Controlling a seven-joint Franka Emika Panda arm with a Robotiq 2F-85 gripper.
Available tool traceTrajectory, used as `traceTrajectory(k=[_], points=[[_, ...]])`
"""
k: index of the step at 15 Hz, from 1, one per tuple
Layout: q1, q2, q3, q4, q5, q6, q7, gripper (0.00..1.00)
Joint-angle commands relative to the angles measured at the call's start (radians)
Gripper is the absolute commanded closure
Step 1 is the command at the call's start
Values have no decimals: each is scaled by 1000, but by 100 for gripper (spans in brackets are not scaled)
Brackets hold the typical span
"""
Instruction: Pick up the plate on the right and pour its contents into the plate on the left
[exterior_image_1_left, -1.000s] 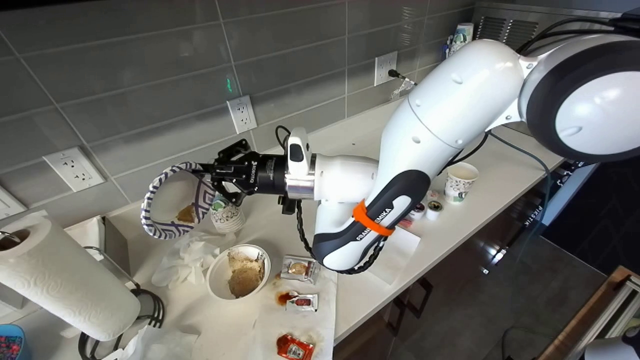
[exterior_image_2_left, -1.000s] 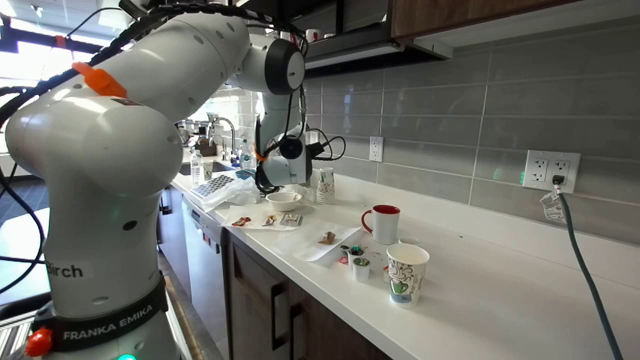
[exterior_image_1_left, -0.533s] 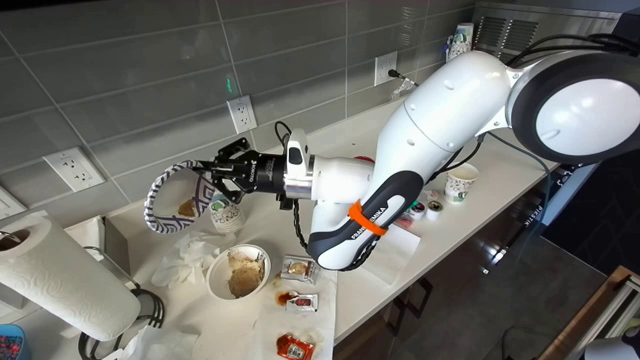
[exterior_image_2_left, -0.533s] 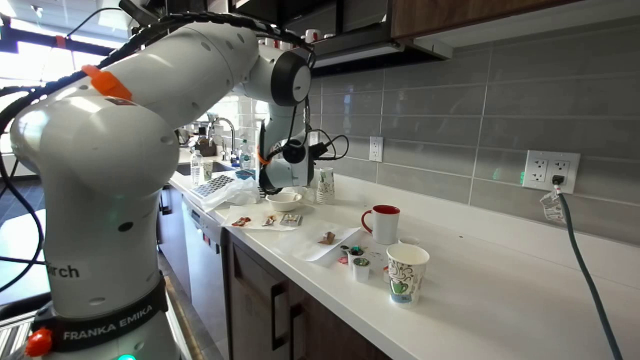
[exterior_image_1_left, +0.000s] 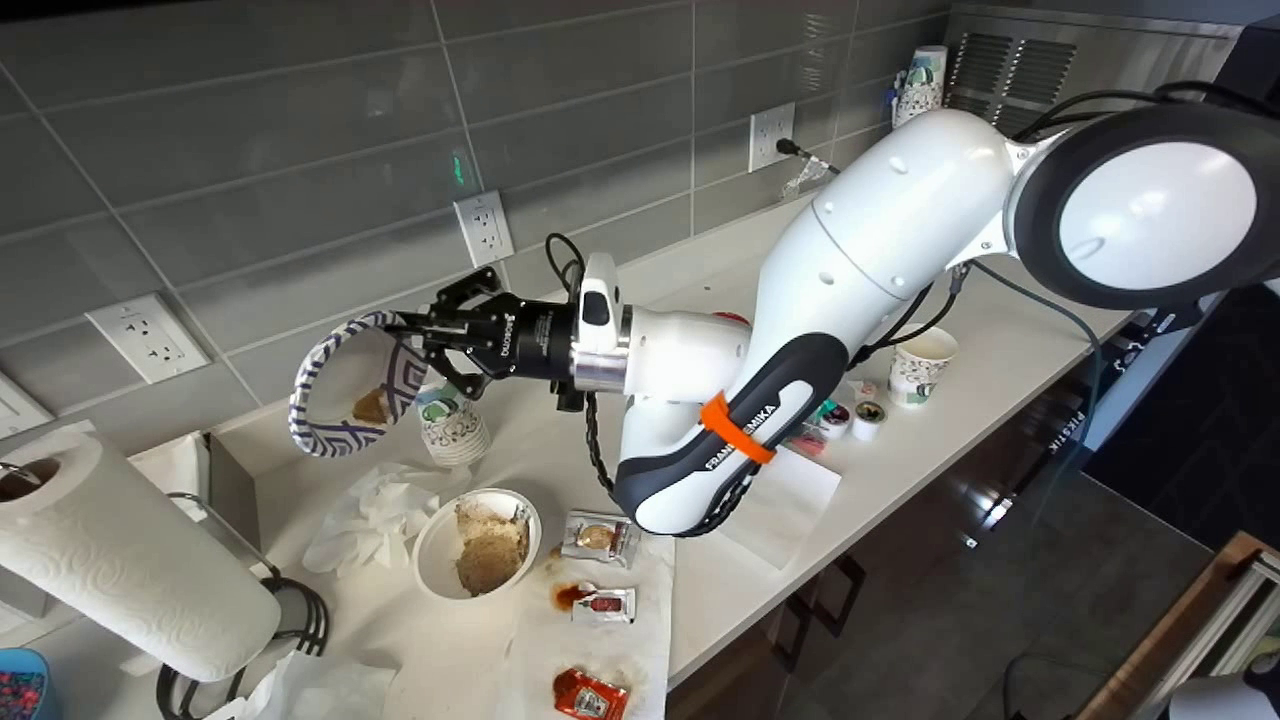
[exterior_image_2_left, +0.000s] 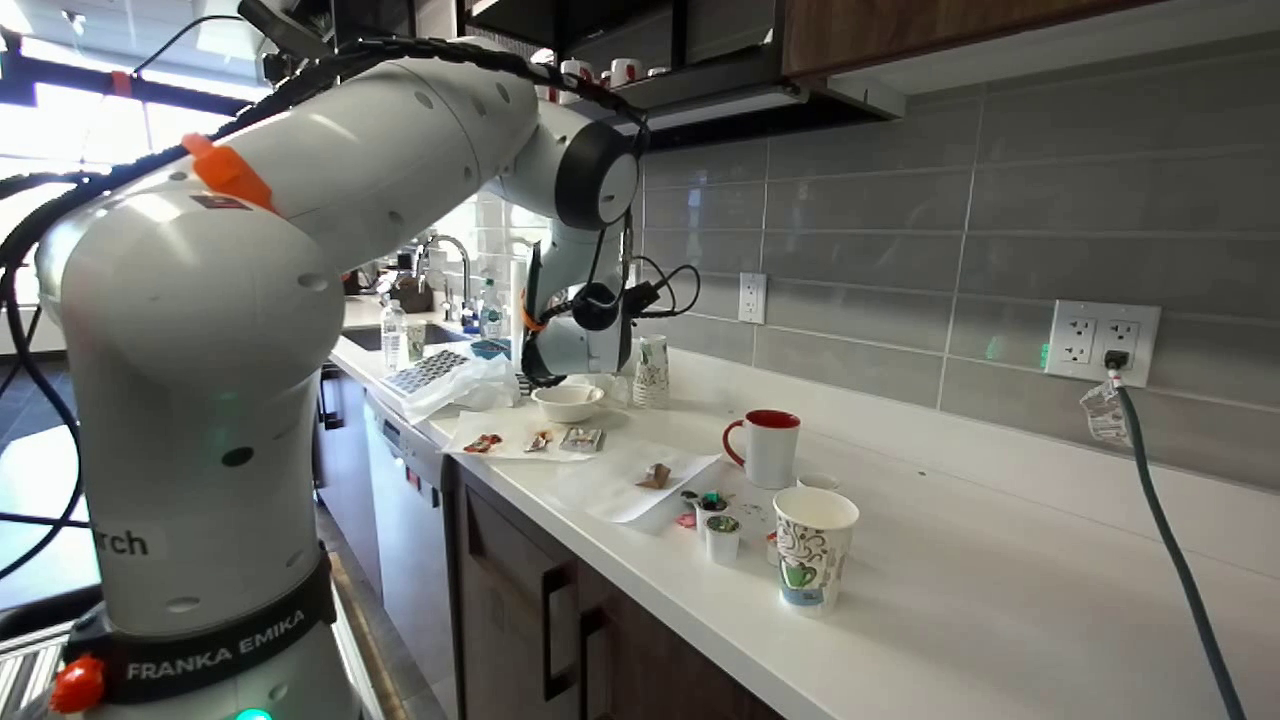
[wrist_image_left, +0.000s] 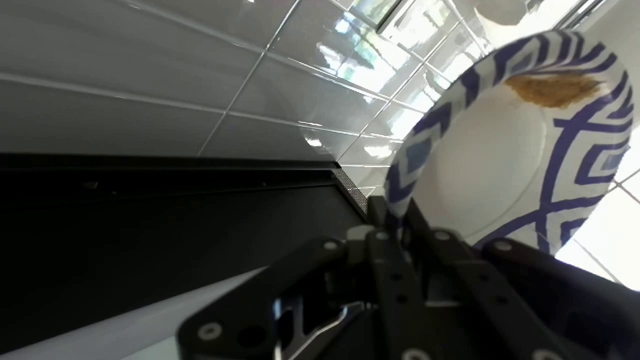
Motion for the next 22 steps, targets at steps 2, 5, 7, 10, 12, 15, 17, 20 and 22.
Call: traceTrajectory(k=[2, 5, 7, 10, 12, 15, 17, 20, 22], points=[[-85, 62, 110, 20, -93, 44, -50, 98], [-118, 70, 144, 9, -134, 44, -63, 98], [-135, 79, 161, 5, -155, 44, -72, 98], [-153, 89, 179, 1, -179, 44, -80, 98], [-159, 92, 185, -3, -182, 44, -87, 98], [-149, 67, 163, -31, -129, 39, -87, 98], [-151, 54, 162, -45, -99, 20, -92, 98], [-152, 26, 156, -73, -44, -12, -105, 98], [-13, -59, -47, -76, 80, 21, 5, 98]])
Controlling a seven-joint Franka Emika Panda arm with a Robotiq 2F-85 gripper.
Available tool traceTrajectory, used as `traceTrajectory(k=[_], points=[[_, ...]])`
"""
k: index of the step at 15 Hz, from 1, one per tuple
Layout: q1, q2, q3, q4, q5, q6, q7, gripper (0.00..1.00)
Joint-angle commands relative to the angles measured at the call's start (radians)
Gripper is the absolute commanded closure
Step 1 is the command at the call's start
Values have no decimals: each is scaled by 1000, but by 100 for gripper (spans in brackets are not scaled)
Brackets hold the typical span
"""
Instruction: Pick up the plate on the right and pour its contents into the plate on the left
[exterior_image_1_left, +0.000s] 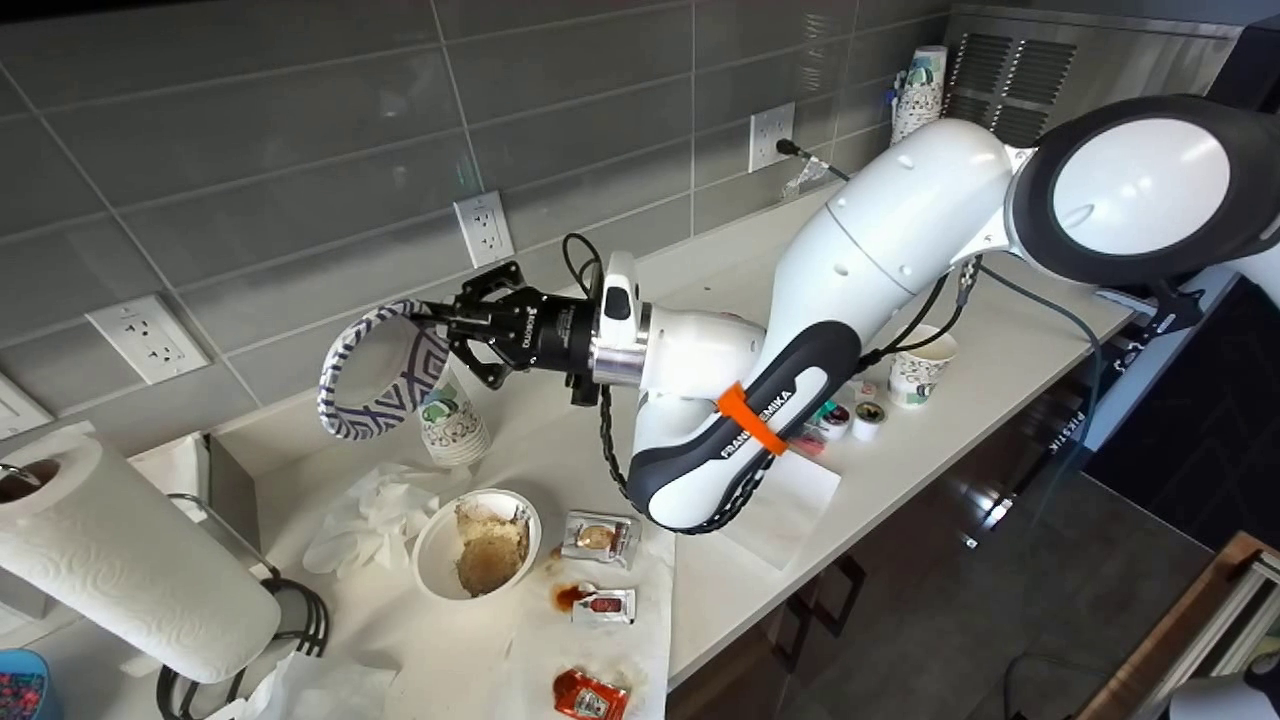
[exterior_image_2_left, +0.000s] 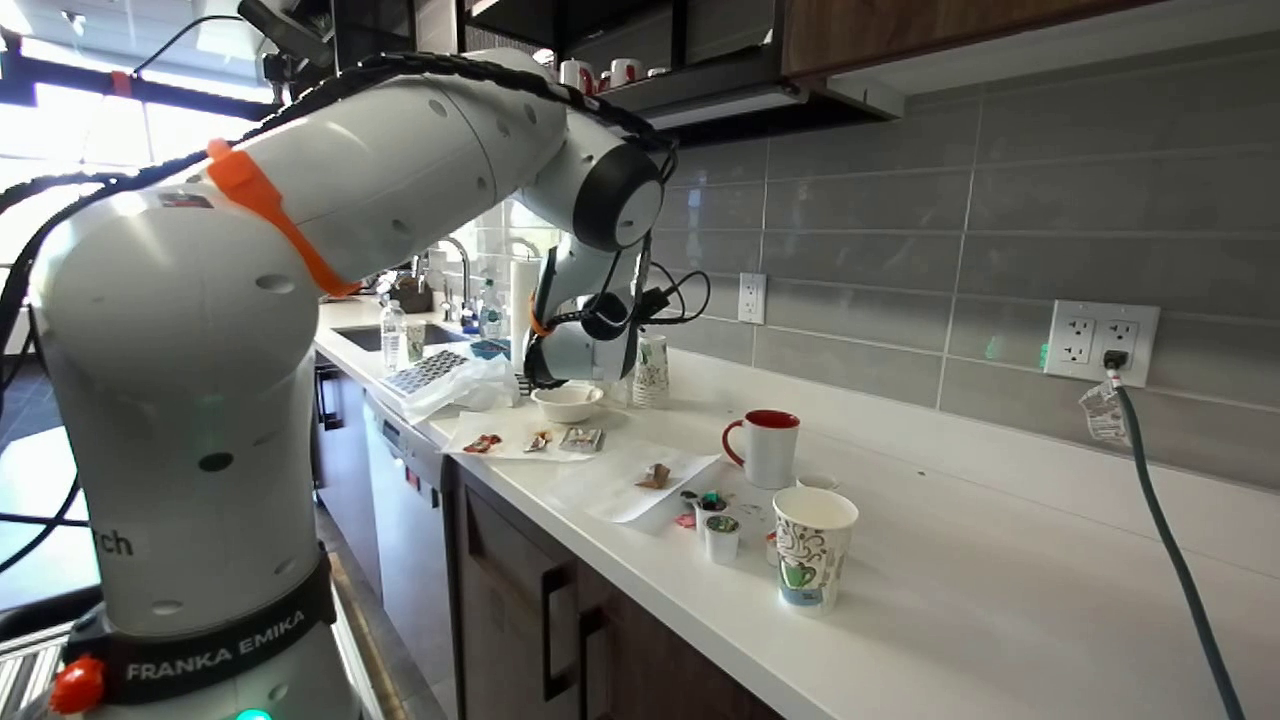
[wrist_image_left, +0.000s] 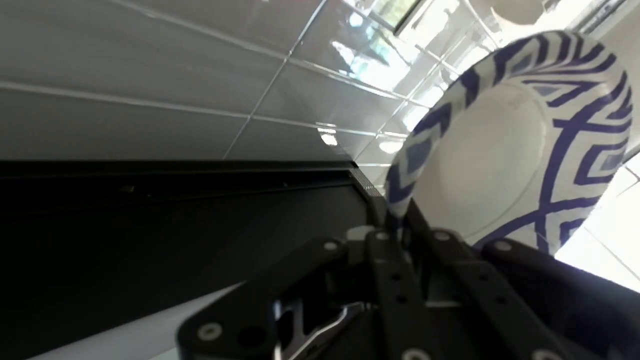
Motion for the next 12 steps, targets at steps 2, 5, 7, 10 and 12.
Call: traceTrajectory(k=[2, 5, 7, 10, 12], points=[[175, -151, -271, -83, 193, -16, 108, 98], [247, -201, -373, -126, 246, -35, 137, 98], [275, -229, -413, -158, 260, -42, 150, 98], [296, -274, -450, -217, 255, -75, 173, 98], [301, -299, -461, -249, 248, -118, 186, 98]])
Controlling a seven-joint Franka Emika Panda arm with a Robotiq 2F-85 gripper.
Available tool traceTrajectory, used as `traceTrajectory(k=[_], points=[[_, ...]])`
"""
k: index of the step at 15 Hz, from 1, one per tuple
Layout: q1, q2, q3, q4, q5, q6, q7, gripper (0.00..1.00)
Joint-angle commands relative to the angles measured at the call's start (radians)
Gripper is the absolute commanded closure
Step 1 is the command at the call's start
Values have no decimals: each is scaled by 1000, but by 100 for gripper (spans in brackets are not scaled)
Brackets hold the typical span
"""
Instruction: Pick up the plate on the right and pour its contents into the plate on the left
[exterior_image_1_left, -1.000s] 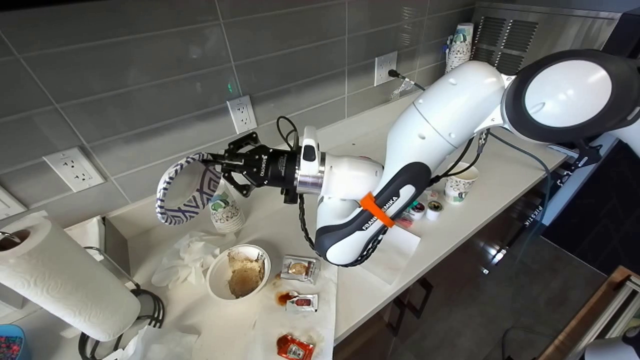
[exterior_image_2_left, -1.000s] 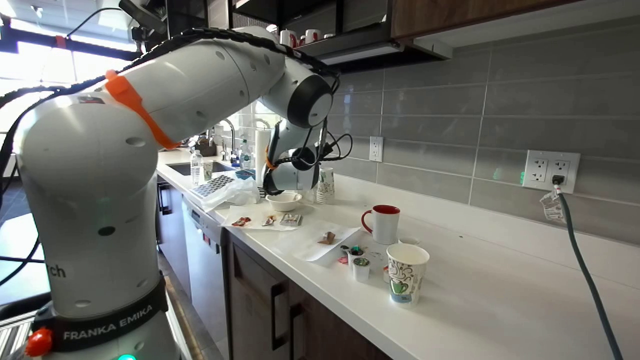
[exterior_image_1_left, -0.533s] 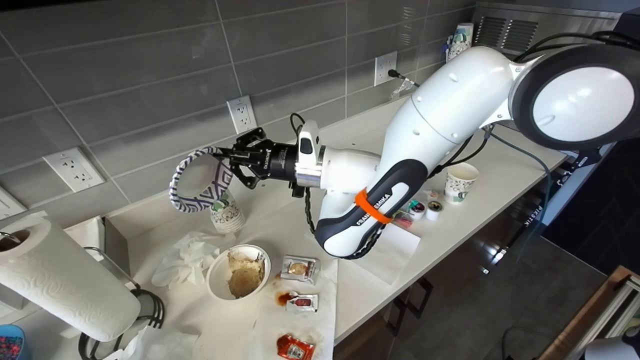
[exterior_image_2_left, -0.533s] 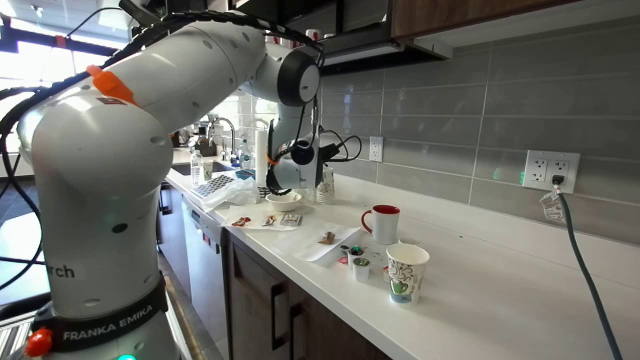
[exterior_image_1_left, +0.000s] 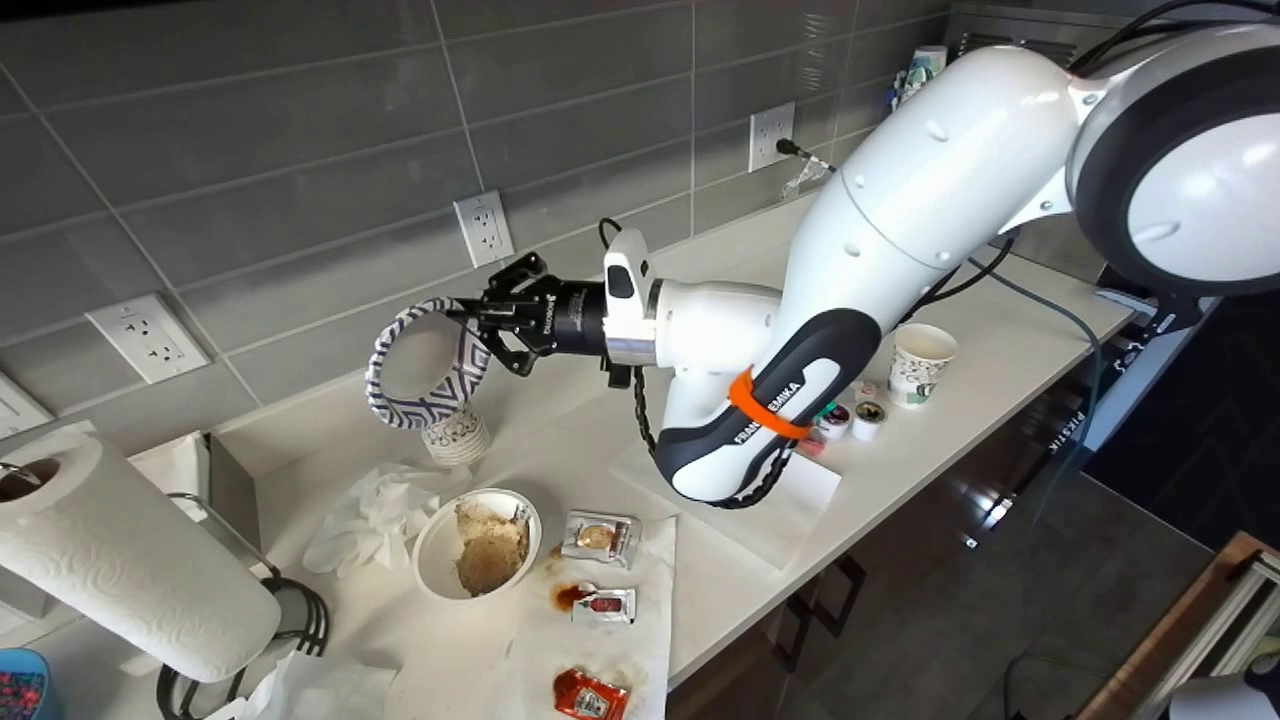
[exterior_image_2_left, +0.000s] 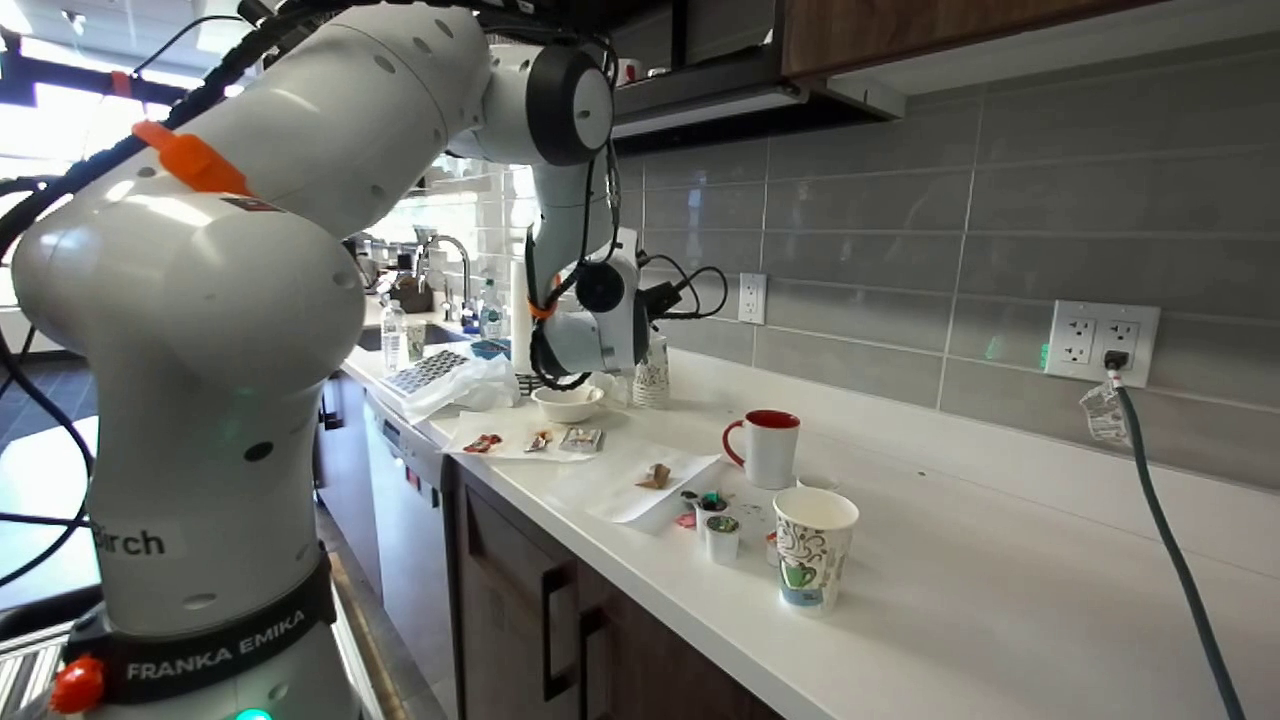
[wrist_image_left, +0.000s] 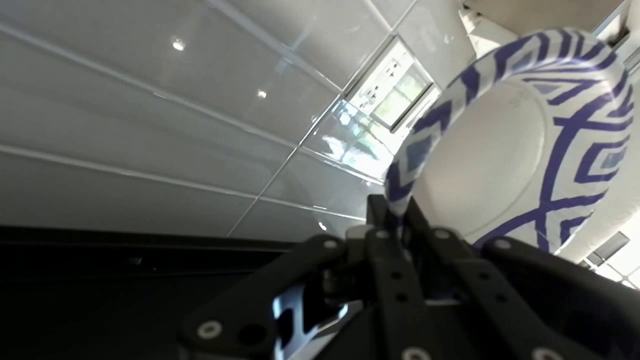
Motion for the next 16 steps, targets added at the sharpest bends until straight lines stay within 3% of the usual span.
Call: traceTrajectory(k=[1, 16], points=[[28, -89, -39, -109, 18, -97, 31, 98], [-21, -289, 29, -265, -12, -531, 146, 98]])
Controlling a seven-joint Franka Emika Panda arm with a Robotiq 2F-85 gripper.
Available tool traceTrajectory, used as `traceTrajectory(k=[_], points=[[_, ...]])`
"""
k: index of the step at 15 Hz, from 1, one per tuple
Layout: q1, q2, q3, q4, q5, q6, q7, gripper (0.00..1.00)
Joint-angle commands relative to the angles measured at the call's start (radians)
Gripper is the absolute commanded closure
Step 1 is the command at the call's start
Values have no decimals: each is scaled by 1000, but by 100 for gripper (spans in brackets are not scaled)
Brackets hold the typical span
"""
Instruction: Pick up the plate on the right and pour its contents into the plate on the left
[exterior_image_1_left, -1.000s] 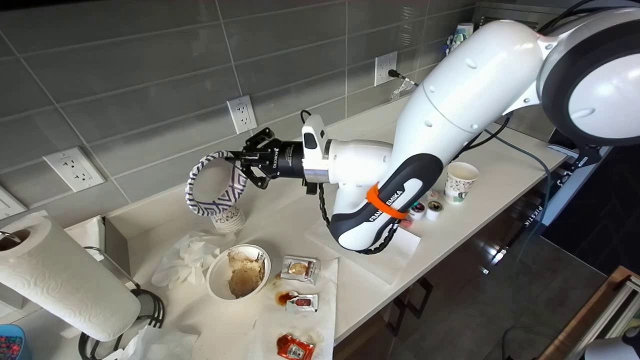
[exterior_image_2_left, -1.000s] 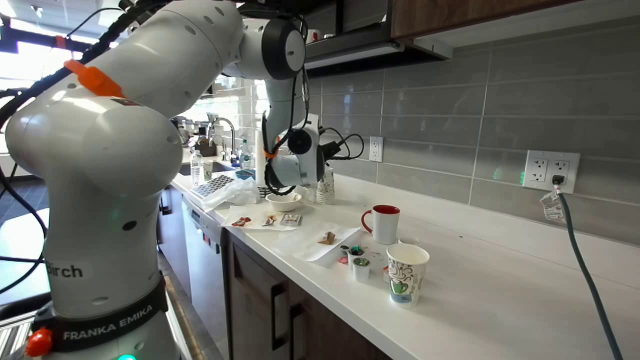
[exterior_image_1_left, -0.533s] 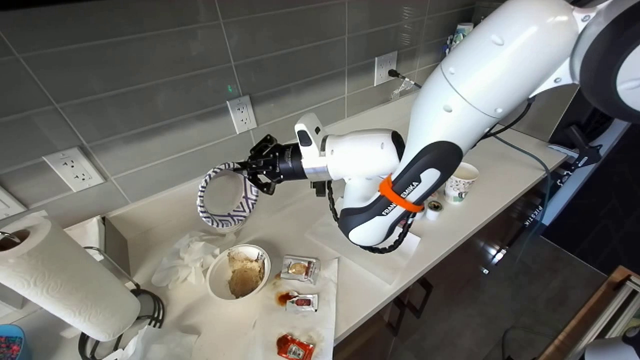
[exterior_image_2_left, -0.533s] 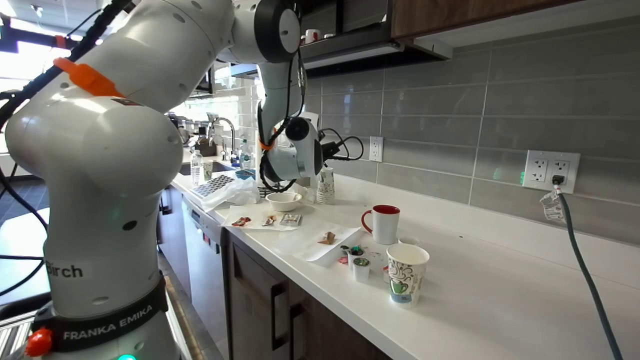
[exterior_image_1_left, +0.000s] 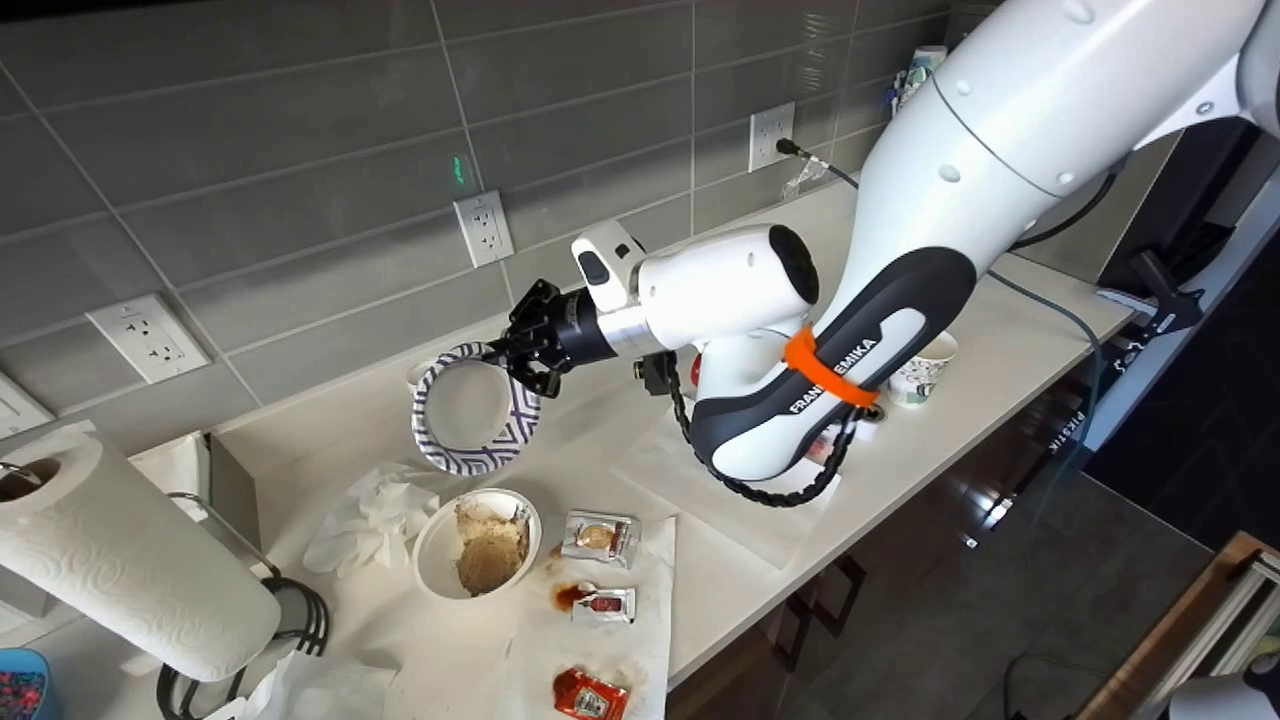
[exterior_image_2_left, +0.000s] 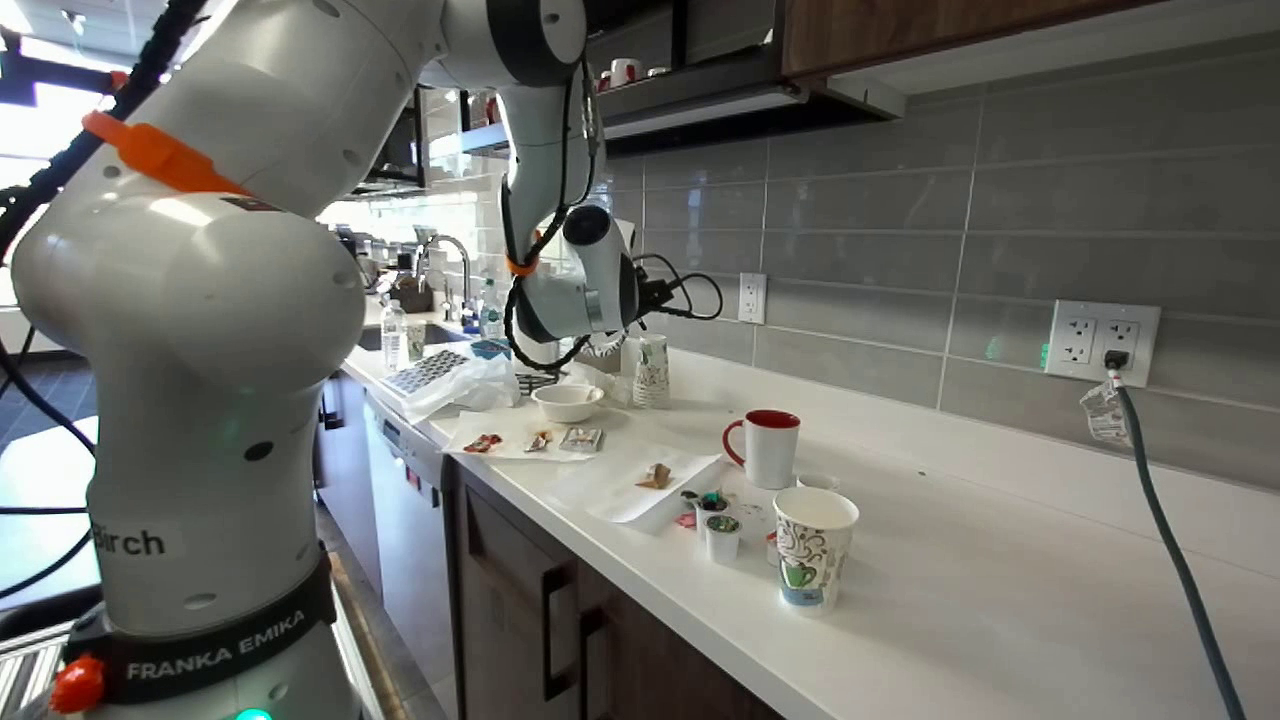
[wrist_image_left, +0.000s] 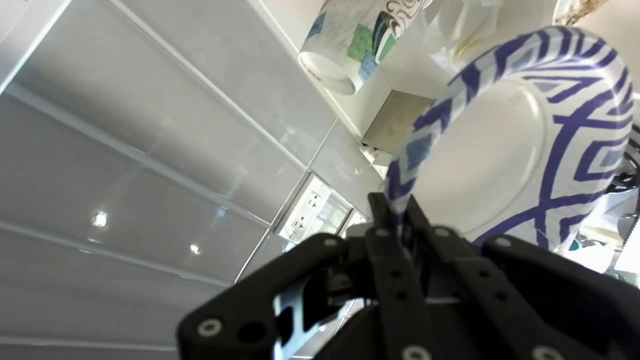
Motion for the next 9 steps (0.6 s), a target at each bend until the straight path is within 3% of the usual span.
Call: traceTrajectory(k=[1, 9], points=[[-21, -73, 31, -63, -8, -114, 36, 98], [-42, -142, 77, -87, 0, -307, 45, 98]])
